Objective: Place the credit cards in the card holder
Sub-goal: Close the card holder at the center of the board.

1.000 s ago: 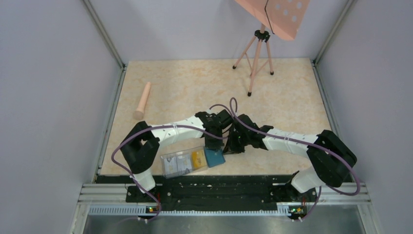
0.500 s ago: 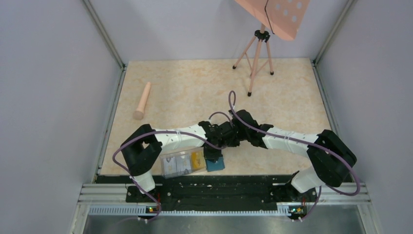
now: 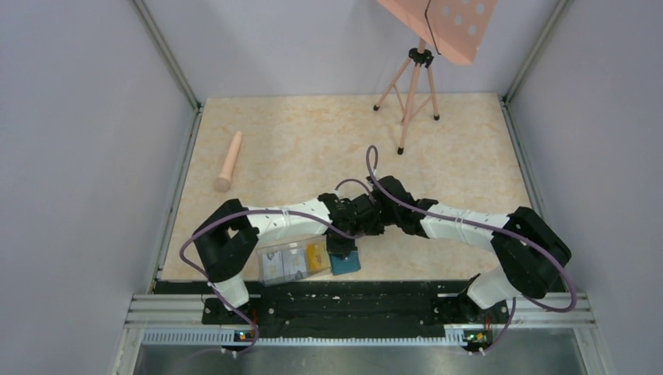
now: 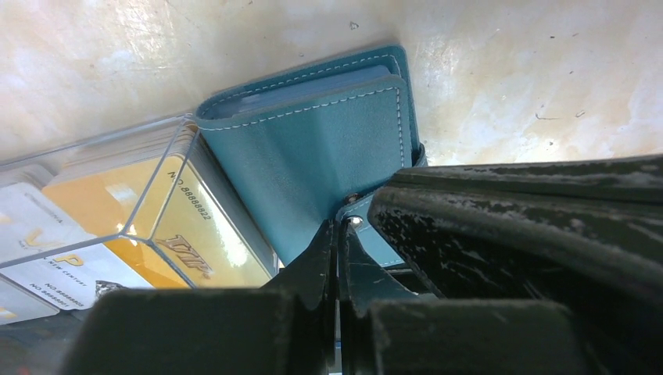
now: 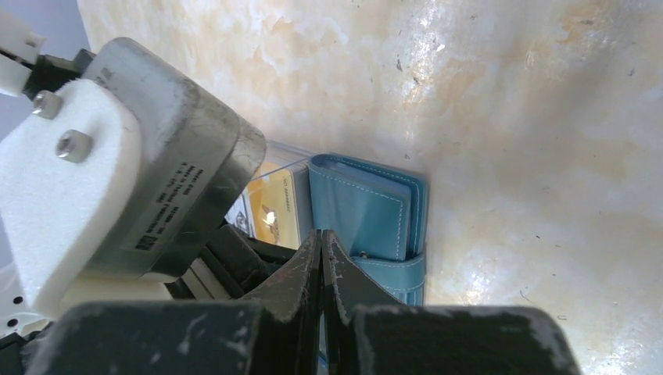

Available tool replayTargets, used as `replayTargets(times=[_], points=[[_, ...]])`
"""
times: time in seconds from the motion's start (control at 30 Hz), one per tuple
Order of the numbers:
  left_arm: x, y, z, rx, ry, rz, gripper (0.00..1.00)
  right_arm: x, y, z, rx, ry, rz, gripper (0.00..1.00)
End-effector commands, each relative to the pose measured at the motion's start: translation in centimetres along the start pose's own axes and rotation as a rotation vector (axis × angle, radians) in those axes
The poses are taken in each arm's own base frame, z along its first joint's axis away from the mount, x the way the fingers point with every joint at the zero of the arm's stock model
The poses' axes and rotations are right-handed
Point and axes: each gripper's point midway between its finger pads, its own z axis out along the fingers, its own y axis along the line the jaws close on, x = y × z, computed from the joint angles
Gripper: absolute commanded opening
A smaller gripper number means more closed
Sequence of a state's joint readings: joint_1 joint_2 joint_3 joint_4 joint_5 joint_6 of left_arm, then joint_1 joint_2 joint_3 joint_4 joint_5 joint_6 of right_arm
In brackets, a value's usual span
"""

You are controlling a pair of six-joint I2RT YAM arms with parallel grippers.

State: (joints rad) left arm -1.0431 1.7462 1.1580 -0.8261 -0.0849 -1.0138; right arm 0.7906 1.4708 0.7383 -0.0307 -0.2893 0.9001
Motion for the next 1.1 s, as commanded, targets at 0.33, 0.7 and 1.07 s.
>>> replayTargets(times=[0.33,0.7,1.07], points=[[-2.2,-0.6,-3.6,0.170,-0.057,0.002,0.00,-0.4,2.3,-2.0,-0.107,-0.055,-0.036,0.00],[-1.4,0.2,-1.7,0.124,-0.018,0.005,0.00,0.8,1.7,-2.0,-0.104,-0.008,-0.037,0.00],[-1.3,0.4,-0.2,0.107,-0.018,-0.003,0.00,2.8,0.1,-1.3,-0.071,0.043,-0.012,0.00]])
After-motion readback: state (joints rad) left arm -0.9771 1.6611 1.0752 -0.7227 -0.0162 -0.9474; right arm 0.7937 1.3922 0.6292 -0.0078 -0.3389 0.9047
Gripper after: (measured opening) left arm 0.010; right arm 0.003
